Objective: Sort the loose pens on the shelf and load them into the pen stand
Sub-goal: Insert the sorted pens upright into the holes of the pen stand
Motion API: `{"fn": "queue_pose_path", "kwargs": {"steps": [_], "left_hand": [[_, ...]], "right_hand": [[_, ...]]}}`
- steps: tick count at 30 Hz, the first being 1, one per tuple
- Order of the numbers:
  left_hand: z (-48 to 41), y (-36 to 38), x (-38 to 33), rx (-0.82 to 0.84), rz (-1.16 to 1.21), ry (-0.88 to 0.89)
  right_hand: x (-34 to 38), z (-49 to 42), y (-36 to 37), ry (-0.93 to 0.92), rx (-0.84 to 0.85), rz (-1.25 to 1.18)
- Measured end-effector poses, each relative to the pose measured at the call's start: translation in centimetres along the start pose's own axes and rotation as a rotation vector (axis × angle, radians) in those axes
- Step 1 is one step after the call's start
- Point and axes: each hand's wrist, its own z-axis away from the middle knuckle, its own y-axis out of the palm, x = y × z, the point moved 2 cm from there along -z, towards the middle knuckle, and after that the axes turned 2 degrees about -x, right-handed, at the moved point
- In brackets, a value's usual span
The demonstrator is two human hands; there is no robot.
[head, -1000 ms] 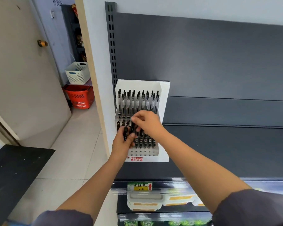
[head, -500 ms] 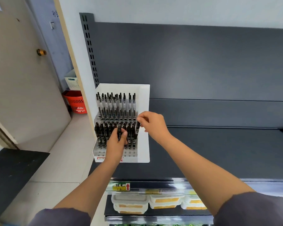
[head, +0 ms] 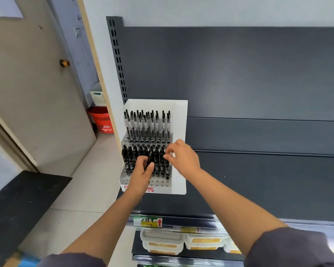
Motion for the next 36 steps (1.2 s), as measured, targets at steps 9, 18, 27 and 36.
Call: {"fn": "queue_pose_path", "kwargs": {"steps": [9,18,27,36], "left_hand": [[-1.5,-0.3,0.2,0.031,-0.023,0.065],[-2.0,0.2,-1.8,0.057,0.056,0.139],[-3.0,-1.5,-1.8,0.002,-0.043,0.21],[-3.8,-2.3,-1.9,-0.055,-0.546,0.442]], "right_hand": [[0.1,-0.2,-0.4,0.081,-0.037,-0.073],[3.4,-0.3,-2.1,0.119,0.071,-0.426],[3.2,-0.3,-3.2,0.114,-0.099,-0.18],[2.6,0.5,-0.6,0.009,-0.112,0.107]]}}
